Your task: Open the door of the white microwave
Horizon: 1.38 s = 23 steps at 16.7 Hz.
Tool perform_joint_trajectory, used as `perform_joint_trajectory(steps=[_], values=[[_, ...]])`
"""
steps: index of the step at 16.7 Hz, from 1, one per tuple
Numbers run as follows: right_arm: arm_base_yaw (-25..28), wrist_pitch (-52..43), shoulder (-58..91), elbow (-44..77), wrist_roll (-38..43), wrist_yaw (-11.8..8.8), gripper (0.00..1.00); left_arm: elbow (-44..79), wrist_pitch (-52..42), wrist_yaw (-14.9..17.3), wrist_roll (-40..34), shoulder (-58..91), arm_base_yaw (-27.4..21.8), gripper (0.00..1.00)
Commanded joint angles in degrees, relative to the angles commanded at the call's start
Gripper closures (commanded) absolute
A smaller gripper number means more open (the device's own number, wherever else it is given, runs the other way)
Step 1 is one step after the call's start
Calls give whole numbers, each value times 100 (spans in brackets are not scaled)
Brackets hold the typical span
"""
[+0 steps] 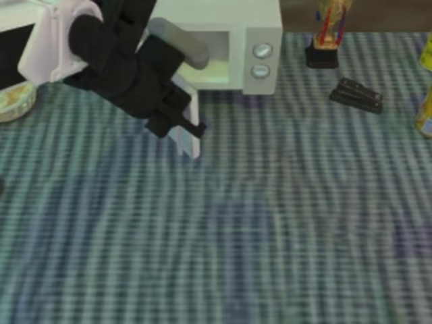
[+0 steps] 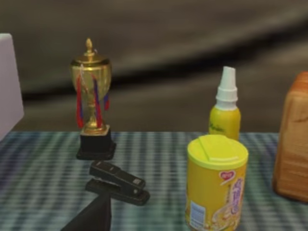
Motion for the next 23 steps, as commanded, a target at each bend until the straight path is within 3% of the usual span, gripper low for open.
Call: perform_joint_trajectory(steps=[11, 18, 23], values=[[0, 0, 0, 0, 0, 0, 0, -23, -7, 46, -5, 4, -21, 100], [0, 0, 0, 0, 0, 0, 0, -187, -137, 409, 773, -174, 299, 100], [0, 0, 0, 0, 0, 0, 0, -194, -142, 419, 792, -177, 308, 100]])
